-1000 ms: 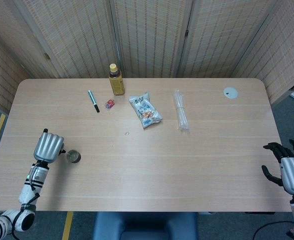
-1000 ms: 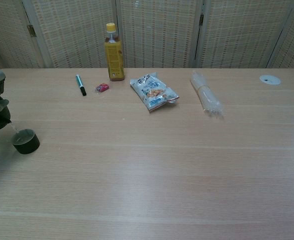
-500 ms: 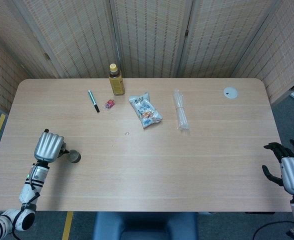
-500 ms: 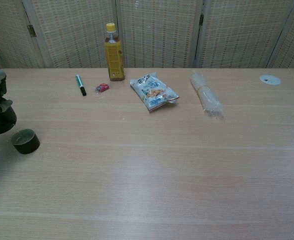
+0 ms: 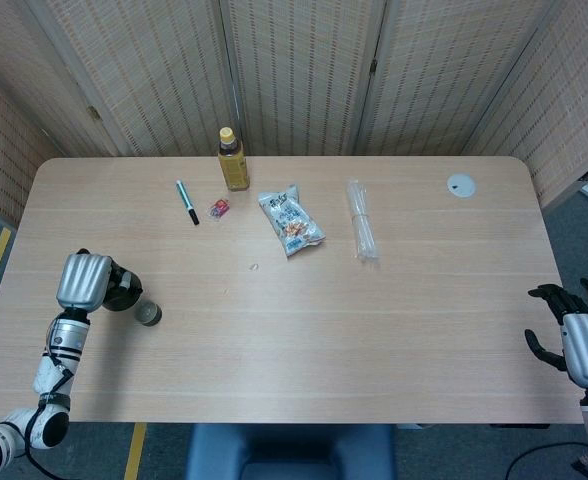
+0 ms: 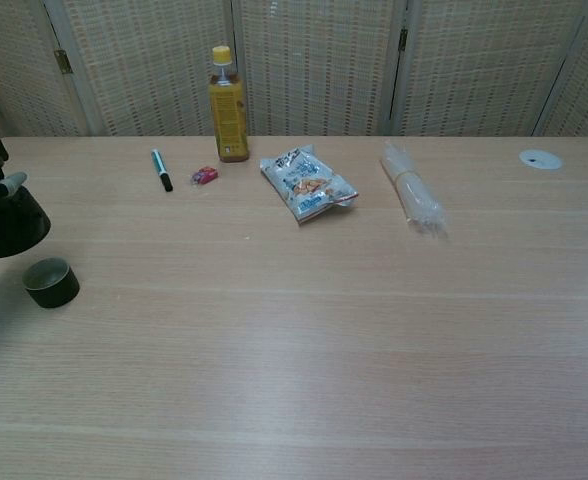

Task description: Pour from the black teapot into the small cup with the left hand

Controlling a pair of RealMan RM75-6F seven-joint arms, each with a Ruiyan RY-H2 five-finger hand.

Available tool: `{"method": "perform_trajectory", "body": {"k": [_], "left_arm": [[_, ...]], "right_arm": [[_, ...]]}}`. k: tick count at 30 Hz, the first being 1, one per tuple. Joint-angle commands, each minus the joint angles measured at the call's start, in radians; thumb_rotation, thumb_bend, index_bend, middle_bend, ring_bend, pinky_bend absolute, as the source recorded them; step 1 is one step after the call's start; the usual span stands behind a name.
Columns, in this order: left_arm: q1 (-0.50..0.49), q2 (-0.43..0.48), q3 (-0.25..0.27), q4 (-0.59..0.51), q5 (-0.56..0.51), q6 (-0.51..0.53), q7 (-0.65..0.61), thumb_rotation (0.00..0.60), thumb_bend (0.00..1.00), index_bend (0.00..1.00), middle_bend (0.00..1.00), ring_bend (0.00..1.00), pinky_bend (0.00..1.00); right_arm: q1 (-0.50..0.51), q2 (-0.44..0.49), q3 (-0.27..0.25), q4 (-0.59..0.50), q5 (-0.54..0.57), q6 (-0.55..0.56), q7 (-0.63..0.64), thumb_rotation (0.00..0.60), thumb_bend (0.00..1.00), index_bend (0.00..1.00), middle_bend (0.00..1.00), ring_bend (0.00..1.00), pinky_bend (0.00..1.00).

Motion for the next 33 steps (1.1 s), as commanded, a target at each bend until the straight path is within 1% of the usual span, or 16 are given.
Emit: {"method": "perform_trajectory", "body": {"k": [1, 5, 9, 13, 15, 20, 27, 32, 33], "left_arm": [[-0.017, 0.012, -0.041, 0.001, -0.031, -0.038, -0.084, 0.522, 0.50, 1.00, 1.00, 0.93, 0.48], [-0.038, 0.005, -0.065, 0.005, -0.049, -0.070, -0.151, 0.521, 0.50, 1.00, 1.00, 0.93, 0.47], [-0.062, -0.016, -0.075, 0.025, -0.067, -0.105, -0.180, 0.523, 0.49, 1.00, 1.00, 0.92, 0.45], [-0.090, -0.045, -0.089, 0.052, -0.095, -0.137, -0.191, 0.502, 0.40, 1.00, 1.00, 0.92, 0.44], [-0.104, -0.059, -0.097, 0.065, -0.112, -0.159, -0.203, 0.477, 0.36, 1.00, 1.00, 0.92, 0.43], [-0.131, -0.093, -0.102, 0.105, -0.134, -0.199, -0.228, 0.453, 0.26, 1.00, 1.00, 0.92, 0.42], [-0.161, -0.137, -0.106, 0.176, -0.155, -0.231, -0.242, 0.435, 0.22, 1.00, 1.00, 0.92, 0.38], [-0.181, -0.170, -0.103, 0.235, -0.156, -0.250, -0.254, 0.369, 0.18, 1.00, 1.00, 0.91, 0.36], [-0.184, -0.176, -0.102, 0.244, -0.156, -0.255, -0.258, 0.365, 0.17, 1.00, 1.00, 0.91, 0.35]], "right_arm": [[-0.001, 0.006, 0.003, -0.005, 0.001, 0.003, -0.002, 0.600, 0.36, 0.27, 0.27, 0.30, 0.06], [-0.001, 0.015, 0.009, -0.017, 0.005, 0.008, -0.002, 0.600, 0.36, 0.26, 0.27, 0.30, 0.06], [0.001, 0.014, 0.007, -0.016, 0.008, 0.001, -0.001, 0.600, 0.36, 0.26, 0.27, 0.30, 0.06], [0.001, 0.012, 0.006, -0.013, 0.010, -0.001, 0.001, 0.600, 0.36, 0.26, 0.27, 0.30, 0.06], [-0.001, 0.012, 0.006, -0.011, 0.010, 0.000, 0.004, 0.600, 0.36, 0.26, 0.27, 0.30, 0.06], [-0.003, 0.008, 0.004, -0.002, 0.015, -0.003, 0.011, 0.600, 0.36, 0.26, 0.27, 0.30, 0.06], [-0.001, 0.002, 0.005, 0.013, 0.022, -0.012, 0.021, 0.600, 0.36, 0.26, 0.27, 0.30, 0.06], [0.002, -0.002, 0.006, 0.020, 0.025, -0.018, 0.024, 0.600, 0.36, 0.26, 0.27, 0.30, 0.06], [0.003, -0.002, 0.006, 0.021, 0.026, -0.019, 0.025, 0.600, 0.36, 0.26, 0.27, 0.30, 0.06]]}}
